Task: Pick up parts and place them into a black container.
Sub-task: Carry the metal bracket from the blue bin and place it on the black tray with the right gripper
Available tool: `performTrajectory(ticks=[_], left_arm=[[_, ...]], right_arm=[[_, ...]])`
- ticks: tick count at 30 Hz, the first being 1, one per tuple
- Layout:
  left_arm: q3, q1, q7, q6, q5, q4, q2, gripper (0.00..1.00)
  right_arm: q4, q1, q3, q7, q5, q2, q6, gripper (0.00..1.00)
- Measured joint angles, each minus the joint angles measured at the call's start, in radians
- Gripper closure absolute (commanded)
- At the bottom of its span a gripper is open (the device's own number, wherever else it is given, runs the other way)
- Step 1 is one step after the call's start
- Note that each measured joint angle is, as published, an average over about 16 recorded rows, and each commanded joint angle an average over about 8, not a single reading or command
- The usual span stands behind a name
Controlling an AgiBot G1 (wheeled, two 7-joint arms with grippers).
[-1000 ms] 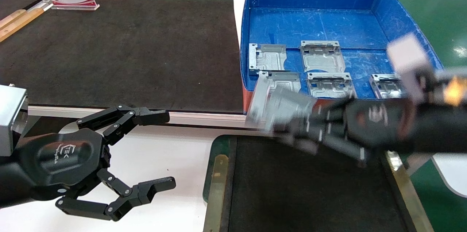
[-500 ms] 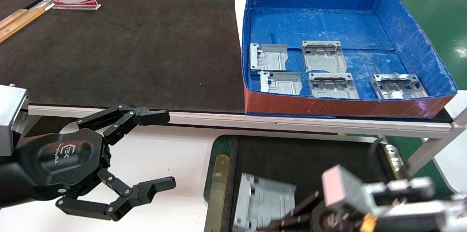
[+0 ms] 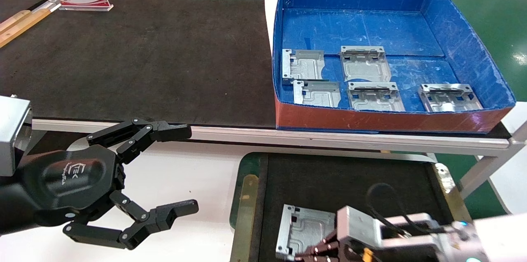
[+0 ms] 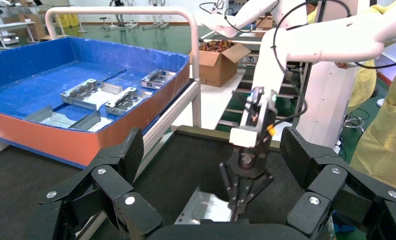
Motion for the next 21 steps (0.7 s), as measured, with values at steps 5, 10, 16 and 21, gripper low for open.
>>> performTrajectory(ticks=[5,10,16,21], left_arm=[[0.0,0.0,0.0,0.0,0.0,0.0,0.0,0.0],[0.0,0.0,0.0,0.0,0.0,0.0,0.0,0.0],[0.0,0.0,0.0,0.0,0.0,0.0,0.0,0.0],[0.0,0.0,0.0,0.0,0.0,0.0,0.0,0.0]], right_arm=[[-0.121,0.053,-0.024,-0.069,-0.059,-0.075,-0.007,1.0],[-0.244,0.111,-0.047,-0.138,-0.107,-0.148,-0.021,1.0],[-0.38,0.171,-0.066,-0.22,-0.147,-0.223,-0.03,1.0],[-0.482,0.208,-0.073,-0.285,-0.166,-0.273,-0.029,1.0]])
